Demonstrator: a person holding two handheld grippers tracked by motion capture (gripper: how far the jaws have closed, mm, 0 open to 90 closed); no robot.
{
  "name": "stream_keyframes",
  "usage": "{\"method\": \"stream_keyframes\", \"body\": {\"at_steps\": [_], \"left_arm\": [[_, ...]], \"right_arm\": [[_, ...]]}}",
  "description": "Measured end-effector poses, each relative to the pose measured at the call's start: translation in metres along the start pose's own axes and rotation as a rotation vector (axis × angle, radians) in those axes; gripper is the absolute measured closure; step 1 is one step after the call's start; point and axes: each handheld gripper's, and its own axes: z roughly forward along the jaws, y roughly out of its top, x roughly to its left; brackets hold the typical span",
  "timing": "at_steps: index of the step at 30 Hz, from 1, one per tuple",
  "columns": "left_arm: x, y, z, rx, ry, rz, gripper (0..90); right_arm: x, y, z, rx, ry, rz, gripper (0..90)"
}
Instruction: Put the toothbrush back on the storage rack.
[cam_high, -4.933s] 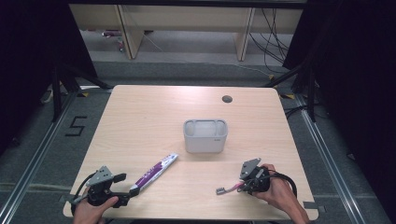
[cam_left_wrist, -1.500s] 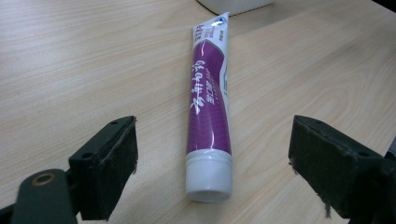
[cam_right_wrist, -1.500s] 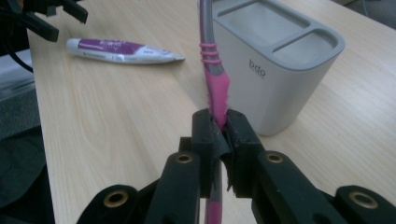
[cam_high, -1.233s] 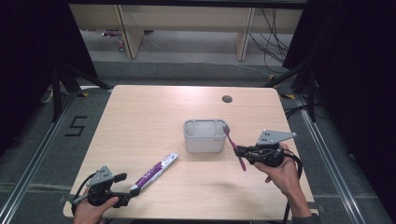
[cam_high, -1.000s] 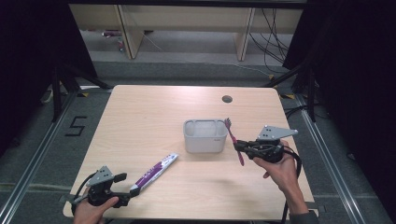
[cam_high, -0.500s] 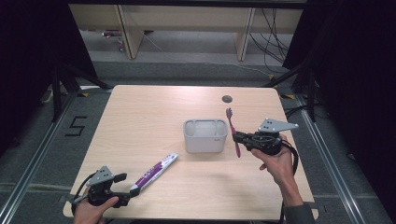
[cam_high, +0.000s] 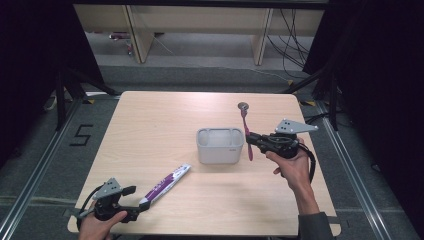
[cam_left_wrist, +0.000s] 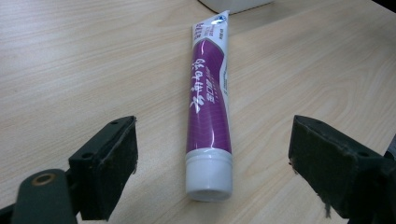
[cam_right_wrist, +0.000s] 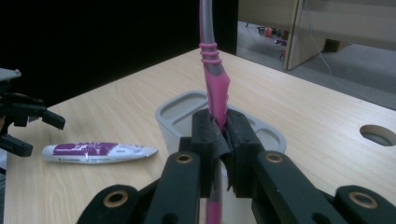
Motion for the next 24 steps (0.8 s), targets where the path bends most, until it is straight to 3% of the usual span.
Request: {"method": "stream_keyframes", "body": {"at_steps": [2,6,16,24], "left_arm": [[0.000,0.000,0.000,-0.002,0.004,-0.002,15.2],[0.000,0.000,0.000,-0.002,0.002,-0.001,15.2],[0.000,0.000,0.000,-0.001,0.000,0.002,15.2],[0.000,0.000,0.000,-0.003,0.000,0.001,15.2]], "right_arm": [[0.002,0.002,0.000,0.008,-0.001,0.027,83.4],[-0.001,0.007,0.002,-0.025,0.004,0.006,83.4],[-0.001,0.020,0.013,-0.044,0.000,0.045,83.4],[-0.004,0.027,0.024,-0.058,-0.011,0.043,83.4]]}}
